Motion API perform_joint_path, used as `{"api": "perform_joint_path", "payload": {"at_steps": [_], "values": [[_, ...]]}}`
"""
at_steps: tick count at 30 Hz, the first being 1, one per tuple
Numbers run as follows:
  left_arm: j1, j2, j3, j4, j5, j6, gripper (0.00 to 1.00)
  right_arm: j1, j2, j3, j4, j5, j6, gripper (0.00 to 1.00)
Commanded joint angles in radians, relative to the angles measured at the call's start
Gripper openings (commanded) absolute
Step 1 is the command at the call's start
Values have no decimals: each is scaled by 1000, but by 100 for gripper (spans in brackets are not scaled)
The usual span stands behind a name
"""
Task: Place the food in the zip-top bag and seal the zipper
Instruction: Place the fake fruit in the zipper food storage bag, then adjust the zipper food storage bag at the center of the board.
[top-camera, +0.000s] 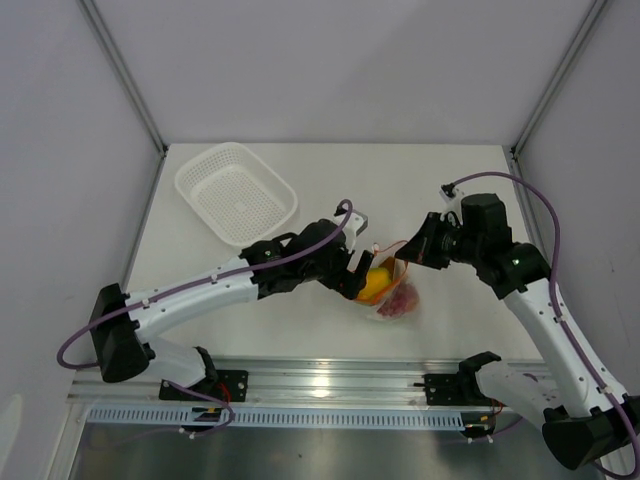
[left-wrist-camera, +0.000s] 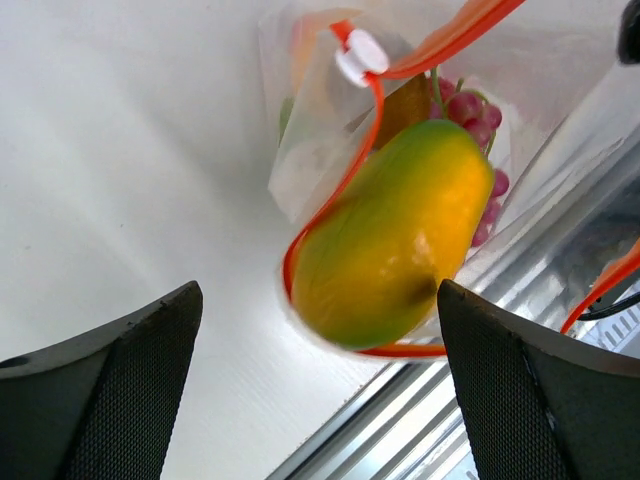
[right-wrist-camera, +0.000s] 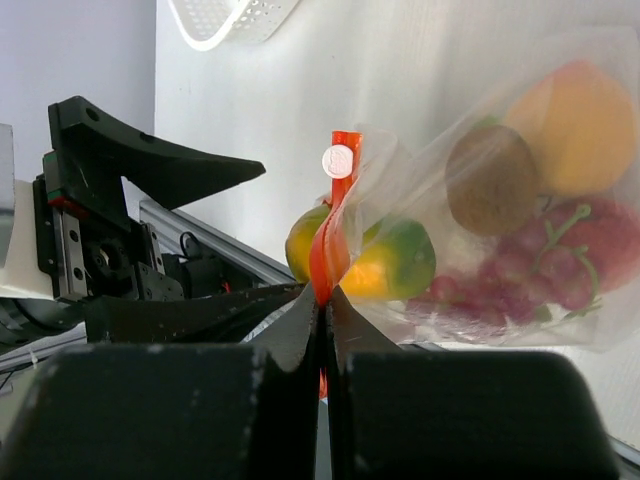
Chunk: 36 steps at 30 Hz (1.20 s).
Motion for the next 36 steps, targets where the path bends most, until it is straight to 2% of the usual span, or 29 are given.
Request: {"api": "perform_joint_path", "payload": {"at_steps": [1, 4, 8, 11, 18, 29, 31, 34, 35, 36], "values": [[-5, -57, -46, 38, -85, -20, 99, 5, -31, 71, 23, -22, 10, 0], [-5, -105, -101, 64, -115, -46, 97, 5, -36, 86, 10, -22, 10, 0], [-3, -139, -152, 122, -83, -40, 93, 5, -40, 92, 4, -32, 5, 0], [0, -116, -119, 143, -40, -16, 88, 4, -34, 91, 3, -51, -1, 0], [26, -50, -34, 173, 31, -17, 65, 5, -46, 83, -2, -64, 2, 0], [26, 65, 24, 191, 94, -37, 55, 5, -56, 65, 23, -100, 25, 0], [26, 91, 36, 188, 101, -34, 50, 7, -56, 66, 24, -101, 27, 0], [26, 134, 62, 153, 112, -40, 37, 5, -59, 71, 20, -91, 22, 0], [26, 143, 64, 145, 117, -42, 24, 4, -59, 71, 20, -86, 22, 0], [26, 152, 67, 130, 135, -43, 16, 4, -59, 69, 17, -83, 19, 0]]}}
